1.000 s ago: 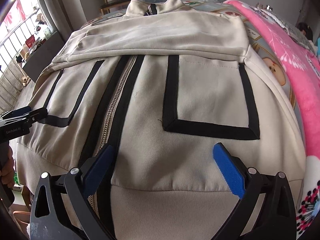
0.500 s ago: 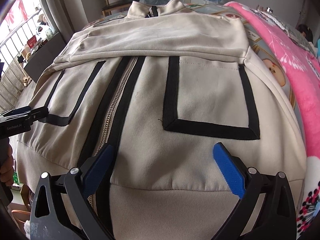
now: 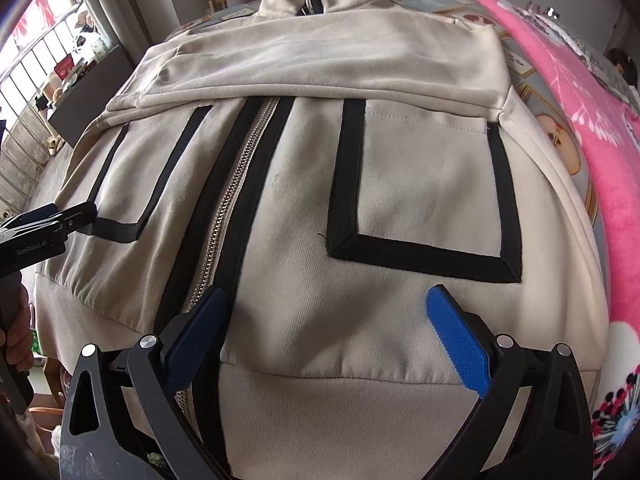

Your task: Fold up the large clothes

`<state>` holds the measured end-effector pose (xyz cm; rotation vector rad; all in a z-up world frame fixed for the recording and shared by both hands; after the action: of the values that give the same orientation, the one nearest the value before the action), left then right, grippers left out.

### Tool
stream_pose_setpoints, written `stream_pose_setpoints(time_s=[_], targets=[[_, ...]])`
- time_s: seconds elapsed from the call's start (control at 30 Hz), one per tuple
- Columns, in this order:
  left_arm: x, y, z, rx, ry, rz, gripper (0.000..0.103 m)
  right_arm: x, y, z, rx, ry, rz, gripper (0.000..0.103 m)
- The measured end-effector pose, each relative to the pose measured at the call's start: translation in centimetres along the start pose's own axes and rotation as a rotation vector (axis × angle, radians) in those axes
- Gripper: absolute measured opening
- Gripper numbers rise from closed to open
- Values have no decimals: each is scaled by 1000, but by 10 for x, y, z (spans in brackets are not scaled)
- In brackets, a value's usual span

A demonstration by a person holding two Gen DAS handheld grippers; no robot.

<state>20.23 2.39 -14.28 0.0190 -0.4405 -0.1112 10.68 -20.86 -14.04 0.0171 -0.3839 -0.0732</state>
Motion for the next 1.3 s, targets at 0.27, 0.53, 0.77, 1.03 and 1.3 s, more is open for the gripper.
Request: stream_pose_setpoints(time_s=[0.27,0.53,0.77,1.03,1.3], targets=[[0,1,-1,-4,2,14,98,2,1,-2,-5,27,-2,97],[0,2,-1,-6,3,16,98,8,2,-7,-8,47,3,97],[0,1,-1,-3,3,19,98,11,4,-9,-8,55,5,97],[-1,3,-1,0,0,23,98,10,6,-9,-9,50,-1,97],[-1,2,0,6,0,28,98,8,7,-8,-9,42,-2,97]])
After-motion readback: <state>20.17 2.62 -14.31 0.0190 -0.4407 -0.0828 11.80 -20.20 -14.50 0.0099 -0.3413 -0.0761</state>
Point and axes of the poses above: each gripper's, at about its wrist camera, not at the fingertips, and z roughly against the way its jaws point, y to its left, x to its top, the point moved 9 cm from there along -z, roughly the way its jaws point, and after that the axes turned 1 degree about -z, right-handed, at the moved point
